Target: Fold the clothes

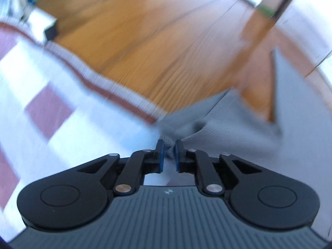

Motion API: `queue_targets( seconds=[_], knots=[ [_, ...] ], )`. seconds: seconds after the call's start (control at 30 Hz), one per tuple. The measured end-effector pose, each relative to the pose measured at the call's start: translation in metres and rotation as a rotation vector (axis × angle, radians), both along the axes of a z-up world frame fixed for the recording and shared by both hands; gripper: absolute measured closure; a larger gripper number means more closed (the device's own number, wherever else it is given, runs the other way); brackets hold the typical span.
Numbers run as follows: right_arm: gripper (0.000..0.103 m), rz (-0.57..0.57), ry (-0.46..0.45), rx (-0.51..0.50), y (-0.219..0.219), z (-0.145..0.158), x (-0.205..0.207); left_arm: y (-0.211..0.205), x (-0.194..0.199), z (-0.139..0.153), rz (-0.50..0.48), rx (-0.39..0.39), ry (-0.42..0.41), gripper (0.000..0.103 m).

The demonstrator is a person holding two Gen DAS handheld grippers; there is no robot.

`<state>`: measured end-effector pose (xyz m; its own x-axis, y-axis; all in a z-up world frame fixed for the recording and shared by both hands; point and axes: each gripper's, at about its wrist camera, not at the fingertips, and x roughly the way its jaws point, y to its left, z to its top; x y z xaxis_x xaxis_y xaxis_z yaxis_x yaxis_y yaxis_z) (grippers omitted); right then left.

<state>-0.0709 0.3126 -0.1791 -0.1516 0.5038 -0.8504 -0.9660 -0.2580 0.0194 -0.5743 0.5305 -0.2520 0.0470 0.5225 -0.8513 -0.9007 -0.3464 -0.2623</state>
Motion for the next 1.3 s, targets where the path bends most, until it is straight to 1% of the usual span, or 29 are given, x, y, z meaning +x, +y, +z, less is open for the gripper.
queue_targets(
  seconds=[0.03, 0.07, 0.1, 0.13, 0.17, 0.2, 0.23, 0.3, 0.37, 0.4, 0.43, 0.47, 0.5, 0.53, 0.57, 0.63, 0.7, 0.77, 0.87, 0.9, 0.93, 0.97, 1.0, 1.03, 1.1, 1.13, 1.2, 1.27, 1.3],
  knots=[
    [0.038, -0.010, -0.007, -0.011, 0.000, 0.001, 0.001, -0.003, -0.002, 0.002, 0.020, -0.010, -0.006, 0.079],
    [0.038, -0.032, -0.005, -0.025, -0.003, 0.004, 0.005, -0.006, -0.004, 0.004, 0.041, -0.021, -0.011, 0.071],
    [0.038, -0.055, -0.003, -0.040, -0.005, 0.006, 0.009, -0.009, -0.005, 0.006, 0.061, -0.037, -0.013, 0.059],
    [0.038, -0.078, 0.001, -0.052, -0.008, 0.009, 0.014, -0.013, -0.005, 0.009, 0.058, -0.027, -0.046, 0.055],
    [0.038, -0.120, 0.034, -0.046, -0.015, 0.015, 0.024, -0.018, -0.004, 0.011, 0.055, -0.018, -0.080, 0.053],
    [0.038, -0.161, 0.069, -0.040, -0.023, 0.022, 0.035, -0.023, -0.004, 0.014, 0.051, -0.011, -0.118, 0.045],
    [0.038, -0.208, 0.119, -0.040, -0.031, 0.028, 0.049, -0.029, -0.005, 0.013, 0.041, -0.018, -0.176, 0.035],
    [0.038, -0.292, 0.206, -0.054, -0.045, 0.034, 0.072, -0.026, 0.004, 0.007, 0.025, -0.049, -0.254, 0.032],
    [0.038, -0.333, 0.261, -0.084, -0.061, 0.031, 0.082, -0.017, 0.017, 0.002, -0.027, -0.062, -0.242, 0.026],
    [0.038, -0.352, 0.289, -0.100, -0.068, 0.029, 0.086, -0.014, 0.025, 0.005, -0.061, -0.039, -0.191, 0.021],
    [0.038, -0.359, 0.327, -0.116, -0.071, 0.024, 0.084, -0.011, 0.033, 0.007, -0.095, -0.027, -0.131, 0.029],
    [0.038, -0.365, 0.366, -0.133, -0.074, 0.020, 0.082, -0.008, 0.040, 0.010, -0.126, -0.014, -0.068, 0.044],
    [0.038, -0.371, 0.404, -0.149, -0.076, 0.015, 0.080, -0.009, 0.045, 0.014, -0.148, 0.004, 0.007, 0.092],
    [0.038, -0.378, 0.441, -0.165, -0.079, 0.011, 0.079, -0.010, 0.049, 0.018, -0.173, 0.025, 0.074, 0.100],
    [0.038, -0.388, 0.465, -0.163, -0.076, 0.007, 0.076, -0.012, 0.052, 0.022, -0.193, 0.049, 0.130, 0.100],
    [0.037, -0.421, 0.515, -0.162, -0.068, -0.002, 0.072, -0.021, 0.048, 0.033, -0.175, 0.114, 0.112, 0.100],
    [0.035, -0.457, 0.583, -0.179, -0.061, -0.011, 0.075, -0.022, 0.042, 0.042, -0.161, 0.144, 0.105, 0.100],
    [0.035, -0.436, 0.649, -0.192, -0.055, -0.016, 0.075, -0.024, 0.042, 0.042, -0.167, 0.144, 0.137, 0.100],
    [0.035, -0.439, 0.680, -0.190, -0.055, -0.019, 0.075, -0.018, 0.046, 0.032, -0.194, 0.116, 0.178, 0.100],
    [0.042, -0.442, 0.692, -0.186, -0.055, -0.021, 0.076, -0.019, 0.044, 0.029, -0.191, 0.108, 0.174, 0.100],
    [0.050, -0.438, 0.692, -0.180, -0.056, -0.021, 0.075, -0.020, 0.041, 0.028, -0.176, 0.106, 0.156, 0.100],
    [0.078, -0.433, 0.691, -0.174, -0.057, -0.022, 0.074, -0.022, 0.037, 0.027, -0.162, 0.105, 0.139, 0.100],
    [0.097, -0.422, 0.679, -0.178, -0.056, -0.022, 0.072, -0.024, 0.034, 0.026, -0.146, 0.103, 0.125, 0.100],
    [0.097, -0.411, 0.666, -0.180, -0.056, -0.021, 0.070, -0.028, 0.030, 0.028, -0.124, 0.103, 0.133, 0.100],
    [0.099, -0.390, 0.647, -0.148, -0.066, -0.008, 0.071, -0.035, 0.022, 0.033, -0.079, 0.102, 0.156, 0.101],
    [0.099, -0.363, 0.620, -0.146, -0.068, -0.001, 0.070, -0.039, 0.021, 0.035, -0.057, 0.092, 0.209, 0.101],
    [0.099, -0.336, 0.513, -0.145, -0.072, 0.003, 0.067, -0.041, 0.014, 0.032, -0.018, 0.039, 0.292, 0.101],
    [0.099, -0.355, 0.469, -0.188, -0.066, -0.009, 0.066, -0.044, 0.004, 0.024, 0.017, 0.000, 0.211, 0.101],
    [0.099, -0.347, 0.466, -0.196, -0.065, -0.012, 0.063, -0.045, -0.001, 0.021, 0.032, -0.016, 0.168, 0.099]
  ],
)
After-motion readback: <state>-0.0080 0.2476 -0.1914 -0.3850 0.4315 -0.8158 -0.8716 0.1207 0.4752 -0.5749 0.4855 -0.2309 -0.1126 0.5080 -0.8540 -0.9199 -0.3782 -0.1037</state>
